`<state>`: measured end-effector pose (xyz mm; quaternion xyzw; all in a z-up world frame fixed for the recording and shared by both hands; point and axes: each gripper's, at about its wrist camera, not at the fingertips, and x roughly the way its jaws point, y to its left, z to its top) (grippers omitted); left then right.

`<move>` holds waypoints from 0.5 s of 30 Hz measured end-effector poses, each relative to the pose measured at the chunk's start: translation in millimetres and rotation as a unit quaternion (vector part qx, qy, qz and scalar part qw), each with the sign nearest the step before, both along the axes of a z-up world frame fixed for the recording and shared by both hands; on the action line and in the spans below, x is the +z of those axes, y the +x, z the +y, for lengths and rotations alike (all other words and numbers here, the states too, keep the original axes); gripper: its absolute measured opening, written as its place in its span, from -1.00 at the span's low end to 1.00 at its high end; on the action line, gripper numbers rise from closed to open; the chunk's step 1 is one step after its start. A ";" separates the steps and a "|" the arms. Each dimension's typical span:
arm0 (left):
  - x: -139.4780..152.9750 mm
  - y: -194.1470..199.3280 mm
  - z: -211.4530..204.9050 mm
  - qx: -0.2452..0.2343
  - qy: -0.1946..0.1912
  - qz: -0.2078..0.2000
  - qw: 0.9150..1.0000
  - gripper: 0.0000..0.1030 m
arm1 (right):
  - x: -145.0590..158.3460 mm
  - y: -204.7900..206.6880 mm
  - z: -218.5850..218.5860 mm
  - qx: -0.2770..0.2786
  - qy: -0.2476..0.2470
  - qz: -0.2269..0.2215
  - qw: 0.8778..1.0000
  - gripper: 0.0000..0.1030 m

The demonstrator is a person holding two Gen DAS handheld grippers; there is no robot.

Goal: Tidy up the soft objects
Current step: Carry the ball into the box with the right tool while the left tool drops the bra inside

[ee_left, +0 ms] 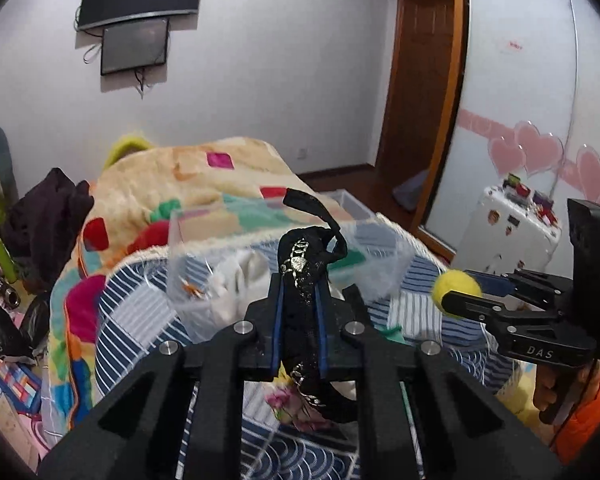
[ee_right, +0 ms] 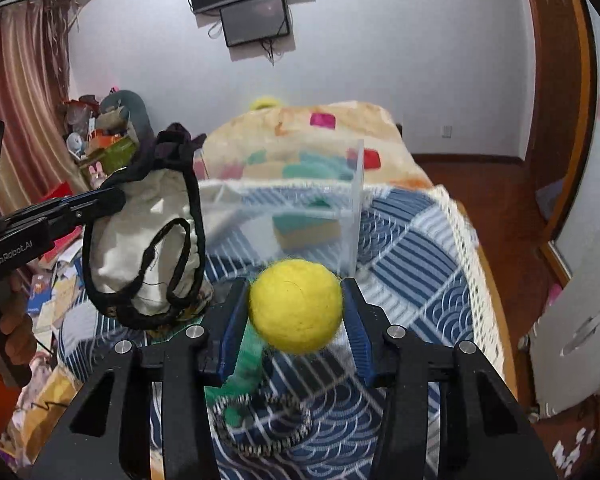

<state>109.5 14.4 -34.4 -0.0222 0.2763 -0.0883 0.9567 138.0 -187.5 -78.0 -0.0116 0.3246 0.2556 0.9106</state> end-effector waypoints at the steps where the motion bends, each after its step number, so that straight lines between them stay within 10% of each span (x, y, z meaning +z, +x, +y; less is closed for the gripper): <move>1: 3.0 2.9 1.9 0.003 -0.002 -0.004 1.000 -0.75 | 4.6 2.8 1.0 -0.001 0.002 -0.007 1.000 -0.17; 15: 36.7 60.2 11.4 0.044 0.008 -0.051 0.998 -0.76 | 34.3 43.6 29.9 0.012 0.005 -0.053 0.999 -0.17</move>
